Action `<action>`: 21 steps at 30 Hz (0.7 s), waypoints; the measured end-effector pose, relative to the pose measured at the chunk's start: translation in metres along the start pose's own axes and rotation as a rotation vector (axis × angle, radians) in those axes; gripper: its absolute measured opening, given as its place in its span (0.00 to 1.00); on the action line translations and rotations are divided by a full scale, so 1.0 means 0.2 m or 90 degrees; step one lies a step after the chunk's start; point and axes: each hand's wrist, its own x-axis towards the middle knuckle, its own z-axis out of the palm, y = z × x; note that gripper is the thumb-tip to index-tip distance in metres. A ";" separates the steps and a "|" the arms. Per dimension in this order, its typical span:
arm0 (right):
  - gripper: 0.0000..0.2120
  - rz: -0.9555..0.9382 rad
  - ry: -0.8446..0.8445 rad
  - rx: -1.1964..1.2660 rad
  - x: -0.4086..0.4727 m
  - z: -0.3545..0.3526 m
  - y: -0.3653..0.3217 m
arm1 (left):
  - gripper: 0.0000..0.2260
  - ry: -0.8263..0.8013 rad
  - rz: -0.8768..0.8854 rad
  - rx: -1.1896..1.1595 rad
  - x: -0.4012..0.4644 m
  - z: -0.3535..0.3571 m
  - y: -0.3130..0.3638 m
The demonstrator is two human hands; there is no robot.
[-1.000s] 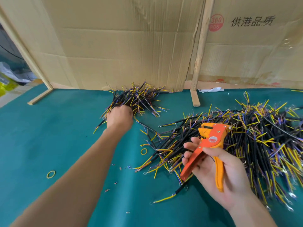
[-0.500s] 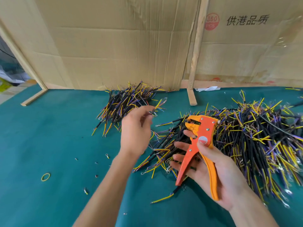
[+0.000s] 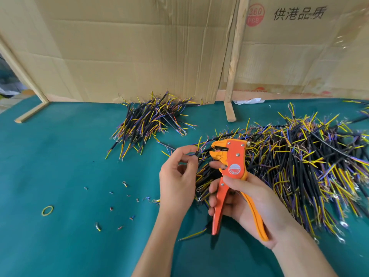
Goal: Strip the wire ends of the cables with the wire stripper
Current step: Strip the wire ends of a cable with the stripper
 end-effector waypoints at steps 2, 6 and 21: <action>0.24 -0.002 -0.005 0.001 0.00 0.00 0.00 | 0.11 -0.007 0.001 -0.001 -0.01 0.00 0.00; 0.23 -0.005 0.000 0.007 -0.01 0.02 -0.01 | 0.11 -0.010 0.018 0.027 -0.02 0.00 0.00; 0.17 -0.004 0.050 0.006 -0.03 0.08 -0.01 | 0.09 -0.005 0.053 0.071 -0.03 -0.01 -0.01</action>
